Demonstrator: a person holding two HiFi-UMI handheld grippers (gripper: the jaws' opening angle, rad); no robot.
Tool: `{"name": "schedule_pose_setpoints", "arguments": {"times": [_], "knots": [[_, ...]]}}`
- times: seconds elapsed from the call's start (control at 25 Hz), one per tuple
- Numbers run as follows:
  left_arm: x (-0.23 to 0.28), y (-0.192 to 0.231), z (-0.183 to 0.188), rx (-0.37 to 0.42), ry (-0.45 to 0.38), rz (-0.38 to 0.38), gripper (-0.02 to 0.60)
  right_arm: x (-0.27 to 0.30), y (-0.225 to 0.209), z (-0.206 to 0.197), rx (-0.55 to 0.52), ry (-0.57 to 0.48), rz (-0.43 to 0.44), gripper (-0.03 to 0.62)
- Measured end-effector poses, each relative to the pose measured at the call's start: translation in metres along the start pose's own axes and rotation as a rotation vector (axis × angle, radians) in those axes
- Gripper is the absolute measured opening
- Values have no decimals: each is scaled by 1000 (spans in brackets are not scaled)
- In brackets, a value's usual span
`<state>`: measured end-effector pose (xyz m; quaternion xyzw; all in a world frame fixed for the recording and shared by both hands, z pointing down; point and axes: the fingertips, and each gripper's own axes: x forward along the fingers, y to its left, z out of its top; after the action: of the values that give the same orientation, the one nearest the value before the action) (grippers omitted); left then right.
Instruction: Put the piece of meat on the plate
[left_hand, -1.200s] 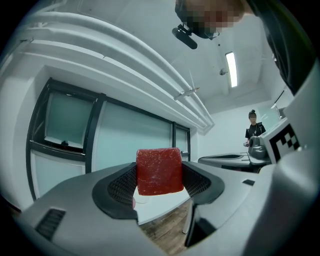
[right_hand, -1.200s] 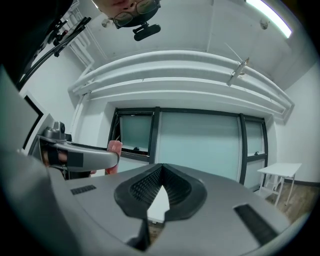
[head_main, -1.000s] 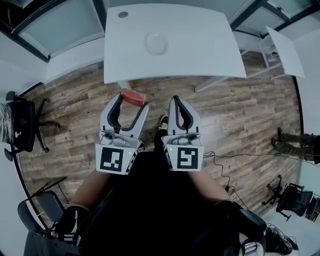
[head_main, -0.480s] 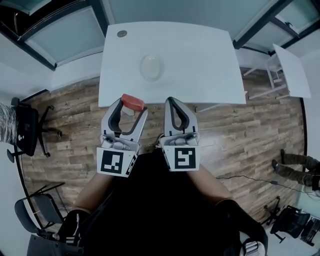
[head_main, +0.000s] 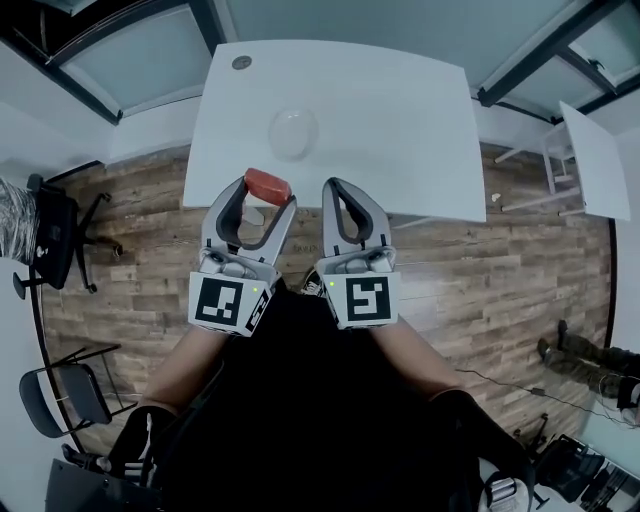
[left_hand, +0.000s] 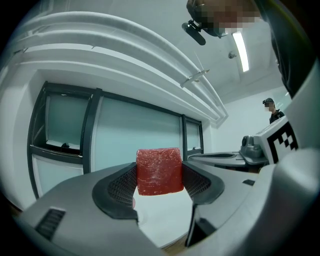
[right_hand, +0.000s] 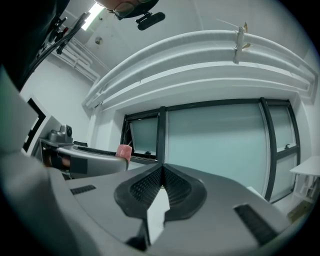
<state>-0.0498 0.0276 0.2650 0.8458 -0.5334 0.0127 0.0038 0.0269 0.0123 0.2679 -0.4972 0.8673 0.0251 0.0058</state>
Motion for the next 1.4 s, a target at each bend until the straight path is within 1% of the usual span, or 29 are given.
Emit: {"name": "schedule_pose_setpoints", "arguments": {"times": [0.2,0.48,0.64,0.8,0.96,1.12,1.4], "knots": [[3,2,-6,-4,21,1,279,2,-5,-9,26,18,-12,3],[10,6,-19,-10,37,-18,279,4,-8,-20,11,42,-36,3],[30,4,-27,-27,56,-29,279,12,-23,-32,-5,85,-36,3],[43,14,-36,-32,80,-27,279,27,-29,-43,-15,118,-35,3],[53,26,-49,-50,111,-25,279,39,-33,-52,-7,143,-39,3],[69,33,-61,-71,141,-41,279,53,-35,-60,2,170,-38,3],[102,51,-98,-39,242,-86,279,89,-41,-86,25,247,-27,3]]}}
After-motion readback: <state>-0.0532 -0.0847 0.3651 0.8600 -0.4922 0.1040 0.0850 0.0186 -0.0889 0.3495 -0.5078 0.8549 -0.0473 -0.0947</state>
